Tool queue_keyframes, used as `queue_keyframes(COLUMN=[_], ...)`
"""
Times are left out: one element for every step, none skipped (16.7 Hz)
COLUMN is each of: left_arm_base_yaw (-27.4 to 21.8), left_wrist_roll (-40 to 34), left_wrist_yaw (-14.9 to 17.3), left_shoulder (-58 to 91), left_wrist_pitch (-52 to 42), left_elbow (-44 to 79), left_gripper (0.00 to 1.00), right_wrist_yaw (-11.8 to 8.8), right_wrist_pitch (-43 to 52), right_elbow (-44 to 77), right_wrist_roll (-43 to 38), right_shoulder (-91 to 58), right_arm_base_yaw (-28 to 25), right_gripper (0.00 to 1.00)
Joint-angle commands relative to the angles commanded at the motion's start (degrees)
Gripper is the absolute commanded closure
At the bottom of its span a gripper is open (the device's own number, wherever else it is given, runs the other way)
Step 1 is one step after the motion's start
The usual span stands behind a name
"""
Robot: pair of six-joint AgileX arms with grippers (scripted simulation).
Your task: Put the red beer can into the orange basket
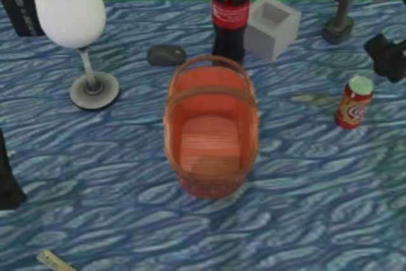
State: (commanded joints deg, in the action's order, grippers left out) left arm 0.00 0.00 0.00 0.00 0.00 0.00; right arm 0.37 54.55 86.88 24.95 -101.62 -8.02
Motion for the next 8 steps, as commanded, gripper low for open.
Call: queue_keyframes(left_arm_base_yaw=[0.00,0.00,0.00,0.00,0.00,0.00,0.00,0.00], left_wrist_roll=[0.00,0.00,0.00,0.00,0.00,0.00,0.00,0.00], left_wrist_yaw=[0.00,0.00,0.00,0.00,0.00,0.00,0.00,0.00], left_shoulder=[0.00,0.00,0.00,0.00,0.00,0.00,0.00,0.00], left_wrist_pitch=[0.00,0.00,0.00,0.00,0.00,0.00,0.00,0.00], left_elbow=[0.00,0.00,0.00,0.00,0.00,0.00,0.00,0.00], left_gripper=[0.00,0.00,0.00,0.00,0.00,0.00,0.00,0.00], right_wrist_yaw=[0.03,0.04,0.04,0.02,0.00,-0.03,-0.06,-0.09], right_wrist_pitch=[2.71,5.22,7.50,9.53,11.28,12.75,13.92,14.76], right_elbow=[4.39,8.43,12.08,15.30,18.03,20.28,22.02,23.25], right_wrist_roll=[1.24,2.39,3.45,4.40,5.23,5.93,6.49,6.90], right_shoulder=[-5.38,-10.34,-14.81,-18.74,-22.03,-24.71,-26.78,-28.24], right_arm_base_yaw=[-0.39,-0.77,-1.14,-1.48,-1.79,-2.06,-2.29,-2.46], right_gripper=[0.00,0.00,0.00,0.00,0.00,0.00,0.00,0.00])
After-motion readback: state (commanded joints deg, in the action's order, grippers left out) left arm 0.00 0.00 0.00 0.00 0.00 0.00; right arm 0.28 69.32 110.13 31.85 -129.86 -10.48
